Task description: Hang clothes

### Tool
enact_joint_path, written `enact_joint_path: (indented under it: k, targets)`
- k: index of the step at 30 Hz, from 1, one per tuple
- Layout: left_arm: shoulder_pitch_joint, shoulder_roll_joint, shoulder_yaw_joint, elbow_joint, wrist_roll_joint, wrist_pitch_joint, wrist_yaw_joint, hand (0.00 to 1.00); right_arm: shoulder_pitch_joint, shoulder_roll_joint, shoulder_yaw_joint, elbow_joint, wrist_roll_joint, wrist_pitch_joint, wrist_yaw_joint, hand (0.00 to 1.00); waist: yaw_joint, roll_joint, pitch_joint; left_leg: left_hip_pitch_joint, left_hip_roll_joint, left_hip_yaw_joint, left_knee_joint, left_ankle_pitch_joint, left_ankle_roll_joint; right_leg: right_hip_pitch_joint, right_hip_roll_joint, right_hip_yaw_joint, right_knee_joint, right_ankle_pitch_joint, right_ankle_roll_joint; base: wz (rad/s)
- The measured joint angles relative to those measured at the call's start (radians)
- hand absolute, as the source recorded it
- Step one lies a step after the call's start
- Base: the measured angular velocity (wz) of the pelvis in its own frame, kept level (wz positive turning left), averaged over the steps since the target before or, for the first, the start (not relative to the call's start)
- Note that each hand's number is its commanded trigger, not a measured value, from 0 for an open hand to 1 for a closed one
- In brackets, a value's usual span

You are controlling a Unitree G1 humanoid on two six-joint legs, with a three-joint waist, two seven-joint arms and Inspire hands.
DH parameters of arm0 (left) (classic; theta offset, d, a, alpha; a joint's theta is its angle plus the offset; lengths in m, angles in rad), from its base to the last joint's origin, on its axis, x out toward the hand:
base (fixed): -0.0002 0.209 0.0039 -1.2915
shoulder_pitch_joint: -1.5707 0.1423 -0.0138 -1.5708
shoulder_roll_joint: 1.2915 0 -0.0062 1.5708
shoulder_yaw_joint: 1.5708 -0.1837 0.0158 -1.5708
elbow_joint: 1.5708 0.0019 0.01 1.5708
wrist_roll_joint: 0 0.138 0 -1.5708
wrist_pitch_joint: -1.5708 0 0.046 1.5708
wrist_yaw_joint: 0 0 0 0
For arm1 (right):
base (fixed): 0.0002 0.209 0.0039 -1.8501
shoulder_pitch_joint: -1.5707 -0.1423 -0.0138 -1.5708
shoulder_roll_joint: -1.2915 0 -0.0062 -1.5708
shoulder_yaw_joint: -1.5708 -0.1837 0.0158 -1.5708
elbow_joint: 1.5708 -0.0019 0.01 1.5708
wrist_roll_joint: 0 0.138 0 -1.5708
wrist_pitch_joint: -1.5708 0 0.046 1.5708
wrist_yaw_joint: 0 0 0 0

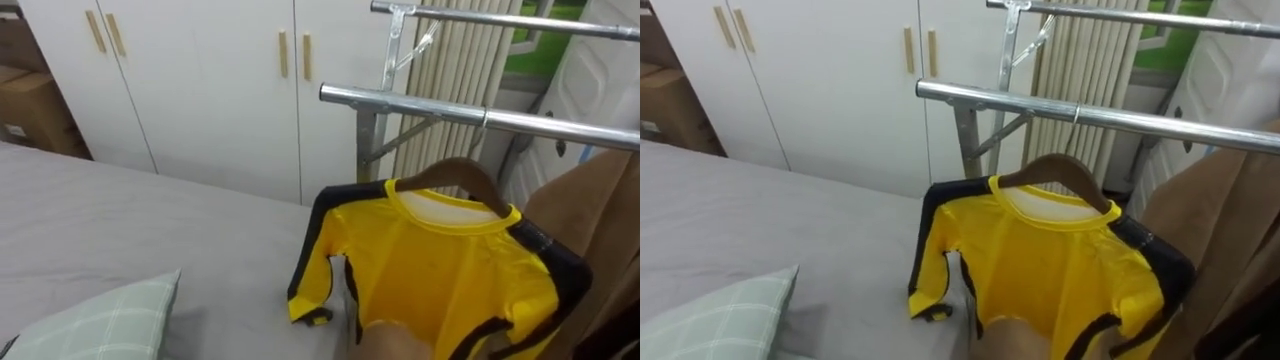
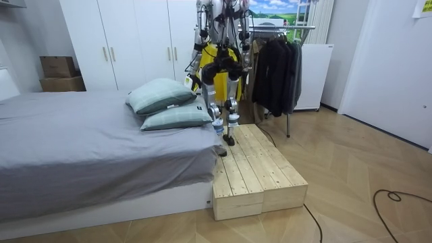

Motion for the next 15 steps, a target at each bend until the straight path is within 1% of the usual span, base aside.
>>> enact_joint_path:
  k: [1,2,3,4,5,6,7,8,9,10,11,12,13,14,15]
  targets:
    - [-0.009,-0.004,-0.001,-0.003,-0.001,0.0,-0.002,0.0,-0.007,-0.002,0.016,0.0,-0.031,0.0,-0.001,0.0,-0.002,0.006,0.0002,-0.028,-0.003,-0.018,0.023,0.004,-0.007,0.0,-0.011,-0.041,-0.003,-0.001,-0.002,0.69]
    - [-0.016,-0.003,-0.002,-0.003,-0.001,0.0,-0.005,0.0,-0.012,-0.003,0.016,0.001,-0.042,-0.001,-0.001,0.0,-0.003,0.004,0.0022,-0.044,-0.004,-0.02,0.029,0.008,-0.012,0.001,-0.017,-0.062,-0.009,-0.002,-0.002,1.11]
    - [-0.03,-0.002,-0.006,-0.006,0.0,0.0,-0.01,0.0,-0.018,-0.005,0.014,0.002,-0.064,-0.002,-0.001,0.0,-0.007,0.008,0.0015,-0.071,-0.005,-0.01,0.034,0.017,-0.019,0.008,-0.024,-0.113,-0.027,-0.001,-0.002,1.38]
    - [-0.042,-0.001,-0.013,-0.014,0.0,0.003,-0.019,0.0,-0.02,-0.008,0.013,0.002,-0.093,-0.002,0.0,0.0,-0.01,0.009,0.0011,-0.09,0.002,0.047,0.024,0.034,-0.019,0.021,-0.04,-0.171,-0.051,-0.001,-0.001,1.48]
    - [-0.045,-0.001,-0.017,-0.024,0.0,0.005,-0.025,0.0,-0.022,-0.01,0.012,0.003,-0.105,-0.002,0.0,0.0,-0.008,0.007,0.0004,-0.096,0.004,0.101,0.01,0.049,-0.018,0.024,-0.047,-0.2,-0.059,-0.001,-0.001,1.62]
    - [-0.053,-0.005,-0.021,-0.045,0.0,0.014,-0.038,0.0,-0.029,-0.012,0.011,0.003,-0.142,-0.002,0.0,0.0,-0.008,0.001,-0.0008,-0.107,0.006,0.211,-0.015,0.087,-0.014,0.024,-0.07,-0.272,-0.076,-0.005,-0.003,1.77]
    - [-0.07,-0.012,-0.026,-0.044,0.001,0.02,-0.05,0.0,-0.034,-0.017,0.004,0.002,-0.178,-0.003,0.0,0.0,-0.011,-0.001,0.0064,-0.117,0.028,0.333,0.016,0.091,-0.01,0.027,-0.089,-0.361,-0.081,-0.014,-0.005,2.17]
    - [-0.074,-0.013,-0.049,-0.043,0.0,0.026,-0.052,0.0,-0.031,-0.018,0.003,0.001,-0.193,0.0,-0.005,0.0,-0.003,-0.002,0.0062,-0.115,0.061,0.413,0.083,0.067,-0.008,0.041,-0.097,-0.428,-0.077,-0.03,-0.006,1.81]
    - [-0.072,-0.013,-0.055,-0.043,0.0,0.025,-0.054,0.0,-0.032,-0.018,0.005,-0.001,-0.205,0.001,-0.007,0.0,0.0,-0.004,0.0057,-0.11,0.076,0.434,0.117,0.053,-0.014,0.047,-0.1,-0.46,-0.075,-0.038,-0.006,1.65]
    - [-0.073,-0.012,-0.058,-0.04,-0.002,0.026,-0.055,0.0,-0.035,-0.017,0.007,-0.006,-0.213,0.001,-0.013,0.0,0.008,-0.008,0.0065,-0.093,0.1,0.463,0.166,0.034,-0.017,0.05,-0.109,-0.518,-0.06,-0.055,-0.003,1.63]
    - [-0.074,-0.012,-0.059,-0.039,-0.001,0.027,-0.061,0.0,-0.033,-0.018,0.008,-0.013,-0.216,0.002,-0.016,0.0,0.014,-0.01,0.0069,-0.07,0.119,0.475,0.183,0.026,-0.026,0.057,-0.11,-0.585,-0.059,-0.062,-0.002,1.66]
    - [-0.074,-0.011,-0.059,-0.036,-0.001,0.028,-0.064,0.0,-0.033,-0.019,0.007,-0.013,-0.221,0.005,-0.016,0.0,0.018,-0.009,0.0066,-0.055,0.123,0.474,0.184,0.023,-0.029,0.061,-0.11,-0.618,-0.059,-0.066,-0.001,1.69]
    - [-0.073,-0.01,-0.059,-0.031,-0.001,0.033,-0.066,0.0,-0.035,-0.02,0.006,-0.013,-0.231,0.015,-0.016,0.0,0.018,-0.01,0.0061,-0.027,0.122,0.474,0.17,0.02,-0.035,0.073,-0.112,-0.676,-0.055,-0.07,0.002,1.32]
    - [-0.071,-0.009,-0.059,-0.031,-0.001,0.035,-0.066,0.0,-0.034,-0.02,0.006,-0.013,-0.237,0.017,-0.016,0.0,0.019,-0.009,0.0067,-0.016,0.12,0.475,0.155,0.022,-0.038,0.074,-0.112,-0.698,-0.049,-0.074,0.005,1.64]
    - [-0.067,-0.007,-0.059,-0.031,-0.002,0.038,-0.065,0.0,-0.034,-0.021,0.005,-0.014,-0.25,0.021,-0.016,0.0,0.02,-0.008,0.0061,0.001,0.115,0.478,0.103,0.016,-0.05,0.073,-0.11,-0.747,-0.041,-0.082,0.009,1.39]
